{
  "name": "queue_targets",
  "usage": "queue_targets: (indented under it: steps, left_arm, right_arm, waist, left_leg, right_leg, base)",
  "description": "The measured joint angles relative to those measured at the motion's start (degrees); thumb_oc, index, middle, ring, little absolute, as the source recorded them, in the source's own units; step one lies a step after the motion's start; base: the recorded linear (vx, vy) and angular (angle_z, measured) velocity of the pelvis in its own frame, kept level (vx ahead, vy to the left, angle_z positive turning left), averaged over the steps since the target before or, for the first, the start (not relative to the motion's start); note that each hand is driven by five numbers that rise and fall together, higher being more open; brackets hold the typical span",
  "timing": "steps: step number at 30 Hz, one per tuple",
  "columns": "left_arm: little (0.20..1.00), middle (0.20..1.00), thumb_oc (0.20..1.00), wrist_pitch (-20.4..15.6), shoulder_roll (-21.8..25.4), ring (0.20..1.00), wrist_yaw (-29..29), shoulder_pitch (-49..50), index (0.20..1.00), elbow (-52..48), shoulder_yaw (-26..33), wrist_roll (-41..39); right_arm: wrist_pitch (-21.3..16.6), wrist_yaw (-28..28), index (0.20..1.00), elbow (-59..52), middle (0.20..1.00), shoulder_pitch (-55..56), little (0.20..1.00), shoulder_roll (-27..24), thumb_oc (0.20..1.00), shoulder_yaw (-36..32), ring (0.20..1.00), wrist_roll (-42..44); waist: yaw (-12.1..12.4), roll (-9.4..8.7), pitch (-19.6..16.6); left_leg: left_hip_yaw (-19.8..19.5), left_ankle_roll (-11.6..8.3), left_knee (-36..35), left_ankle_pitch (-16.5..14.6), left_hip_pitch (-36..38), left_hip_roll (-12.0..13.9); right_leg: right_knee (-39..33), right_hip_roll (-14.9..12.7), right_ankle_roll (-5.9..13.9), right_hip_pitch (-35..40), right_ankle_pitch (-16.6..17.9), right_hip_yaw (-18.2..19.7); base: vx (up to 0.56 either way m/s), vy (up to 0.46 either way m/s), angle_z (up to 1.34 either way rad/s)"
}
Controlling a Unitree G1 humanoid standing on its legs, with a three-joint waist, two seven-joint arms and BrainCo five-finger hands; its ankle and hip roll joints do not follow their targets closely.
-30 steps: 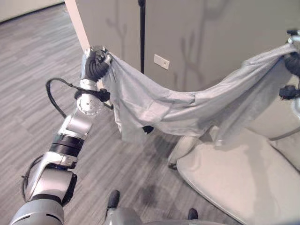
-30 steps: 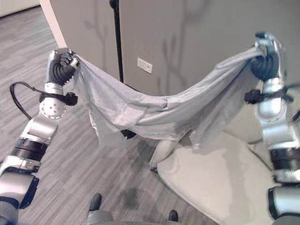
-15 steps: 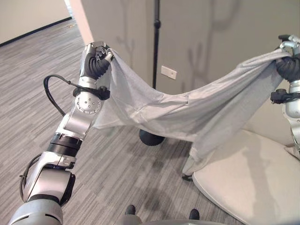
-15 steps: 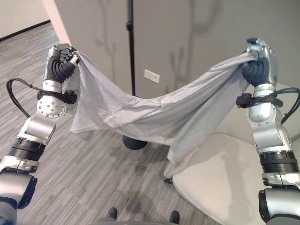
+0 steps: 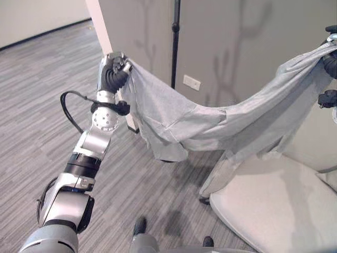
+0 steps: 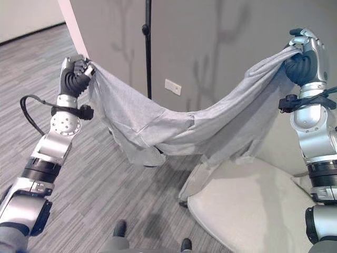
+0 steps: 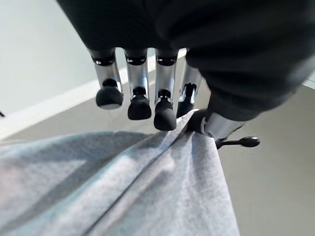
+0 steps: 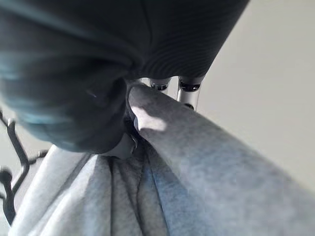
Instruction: Hang the clothes on the sofa on the clothes rack.
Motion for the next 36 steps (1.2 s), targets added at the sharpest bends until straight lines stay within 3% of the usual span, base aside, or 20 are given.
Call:
queue_targets:
  steps: [1,4,6,11,13,14,15,17,18,19,20,22,29,35,36]
  left_arm:
    - [0.200,0.200,0.200,0.15,0.26,0.200,0.03,0.01,0.200,-0.01,0.04,-0.04]
    - [0.200,0.200,0.200,0.21,1.07,0.200,0.04,-0.07,0.200,-0.05,-0.01,-0.01]
    - [0.200,0.200,0.200,0.30,2.91,0.200,0.03,-0.22,0.200,-0.65,-0.91,0.01]
    - [0.200,0.200,0.200,0.35,3.37,0.200,-0.06,-1.12,0.200,-0.93,-1.90,0.04]
    - [0.200,0.200,0.200,0.34,3.36,0.200,-0.04,-2.15,0.200,-0.96,-2.11,0.05]
    - [0.200,0.200,0.200,0.35,3.33,0.200,0.02,-2.25,0.200,-0.96,-2.07,0.05]
    - [0.200,0.200,0.200,0.34,3.34,0.200,0.05,-2.25,0.200,-0.95,-1.92,0.04]
    - [0.200,0.200,0.200,0.38,3.32,0.200,0.40,-2.28,0.200,-0.85,-1.20,0.04]
    - [0.200,0.200,0.200,0.53,3.57,0.200,0.58,-2.28,0.200,-0.70,-1.31,0.05]
    - [0.200,0.200,0.200,0.68,4.04,0.200,0.43,-2.39,0.200,-0.75,-1.32,0.23]
    - [0.200,0.200,0.200,0.83,3.10,0.200,0.64,-1.52,0.200,-0.95,-1.00,0.24]
    - [0.200,0.200,0.200,0.53,2.89,0.200,0.59,-1.55,0.200,-1.40,0.52,0.22]
    - [0.200,0.200,0.200,0.16,3.81,0.200,0.05,-1.19,0.200,-2.24,4.82,-0.05]
    - [0.200,0.200,0.200,-1.76,7.19,0.200,-2.95,6.76,0.200,-11.55,11.11,-1.51]
    - [0.200,0.200,0.200,-3.21,7.14,0.200,-3.58,10.91,0.200,-14.95,15.14,-3.41]
  right_arm:
    - [0.13,0.03,0.200,-0.88,0.200,2.11,0.200,1.16,0.200,-0.02,0.200,-0.05]
    - [0.29,0.05,0.200,-2.10,0.200,3.28,0.200,2.43,0.200,-0.55,0.200,-0.06]
    - [0.53,0.19,0.200,-2.37,0.200,3.25,0.200,4.32,0.200,-1.58,0.200,-0.21]
    - [1.87,0.53,0.200,-3.71,0.200,2.99,0.200,6.20,0.200,-2.24,0.200,-1.25]
    - [1.95,0.41,0.200,-3.72,0.200,3.00,0.200,6.18,0.200,-2.21,0.200,-1.24]
    - [1.91,0.42,0.200,-3.71,0.200,2.99,0.200,6.15,0.200,-2.19,0.200,-1.26]
    - [1.83,0.42,0.200,-3.70,0.200,2.97,0.200,6.00,0.200,-2.17,0.200,-1.26]
    - [1.64,0.40,0.200,-3.72,0.200,2.41,0.200,5.43,0.200,-1.60,0.200,-1.22]
    - [1.58,0.49,0.200,-3.68,0.200,2.01,0.200,4.48,0.200,-0.61,0.200,-1.22]
    - [1.55,0.70,0.200,-3.74,0.200,1.48,0.200,3.23,0.200,-0.41,0.200,-1.16]
    - [1.61,0.84,0.200,-3.90,0.200,1.40,0.200,2.10,0.200,-0.87,0.200,-1.08]
    - [1.38,1.24,0.200,-4.07,0.200,1.02,0.200,1.42,0.200,-0.94,0.200,-0.65]
    - [-0.86,6.01,0.200,-9.26,0.200,2.93,0.200,0.68,0.200,-3.23,0.200,2.43]
    - [-3.71,10.07,0.200,-21.41,0.200,14.86,0.200,1.12,0.200,-12.08,0.200,2.52]
    - [-5.08,10.94,0.200,-25.11,0.200,17.92,0.200,3.86,0.200,-16.43,0.200,2.73]
  waist:
    - [-0.13,-2.22,-0.09]
    - [-0.16,-3.55,0.00]
    - [0.19,-3.43,0.00]
    - [-0.05,-2.29,-0.12]
    - [-0.35,-2.24,-0.10]
    - [-0.49,-2.20,-0.07]
    - [-0.53,-2.09,-0.01]
    - [-0.30,-1.62,0.34]
    - [-0.32,-1.42,0.39]
    - [-1.02,-2.60,0.32]
    - [-1.69,-1.14,0.23]
    - [-1.20,-0.26,0.33]
    - [-1.86,-0.25,0.27]
    - [-1.84,-0.22,0.20]
    - [-2.02,-0.21,0.19]
  left_leg:
    - [0.66,0.71,0.04,1.43,0.59,-2.88]
    - [1.50,2.24,0.72,1.12,0.78,-5.44]
    - [2.85,3.34,0.83,-0.20,2.37,-6.70]
    - [4.50,5.83,0.86,-2.19,6.05,-8.14]
    - [4.59,6.67,0.72,-2.72,7.19,-8.48]
    - [4.56,6.97,0.69,-2.86,7.53,-8.59]
    - [4.22,7.54,0.36,-3.22,7.96,-8.46]
    - [4.13,8.07,-0.15,-3.33,8.07,-7.41]
    - [4.30,7.30,-0.16,-2.84,7.81,-6.88]
    - [3.45,6.97,-0.16,-2.83,7.97,-8.60]
    - [2.63,6.83,-0.18,-2.86,8.12,-8.51]
    - [2.84,5.98,-0.19,-3.35,8.41,-7.53]
    - [2.87,5.06,-0.19,-3.88,9.71,-6.55]
    - [2.94,5.09,-0.20,-3.90,9.84,-6.79]
    - [3.02,5.14,-0.20,-3.93,9.87,-6.87]
  right_leg:
    - [0.00,-2.62,1.07,0.11,0.58,0.41]
    - [0.04,-4.34,1.05,-0.01,2.65,0.01]
    - [0.22,-5.47,2.20,0.81,4.99,0.42]
    - [8.37,-7.03,2.87,-1.01,5.52,2.30]
    - [12.18,-7.92,4.00,-2.53,5.89,2.13]
    - [12.81,-7.95,5.05,-3.10,4.72,2.28]
    - [12.23,-6.20,6.22,-3.27,1.60,2.73]
    - [8.40,-1.45,4.41,-4.42,-0.85,2.64]
    - [3.64,1.03,3.03,-4.23,0.39,2.20]
    - [-0.48,2.24,0.48,-3.77,4.83,1.43]
    - [-0.18,2.49,-1.05,-2.81,4.57,0.38]
    - [-0.19,3.39,-1.21,-2.74,4.31,0.44]
    - [-0.18,4.51,-1.76,-1.63,3.88,0.48]
    - [-0.19,4.08,-1.70,-1.41,3.80,0.46]
    - [-0.19,3.90,-1.68,-1.43,3.78,0.54]
  base:
    - [0.11,0.223,-0.20]
    - [0.14,0.270,-0.07]
    - [0.18,0.335,-0.13]
    - [0.10,0.196,-0.15]
    - [0.12,0.038,-0.05]
    - [0.14,0.043,-0.04]
    - [0.11,0.016,0.01]
    - [0.10,-0.036,-0.01]
    - [0.03,-0.036,0.27]
    - [0.09,-0.035,0.51]
    - [0.12,-0.050,0.48]
    - [0.17,-0.052,0.01]
    - [0.09,-0.019,-0.03]
    - [0.05,0.004,0.02]
    - [0.04,0.007,-0.01]
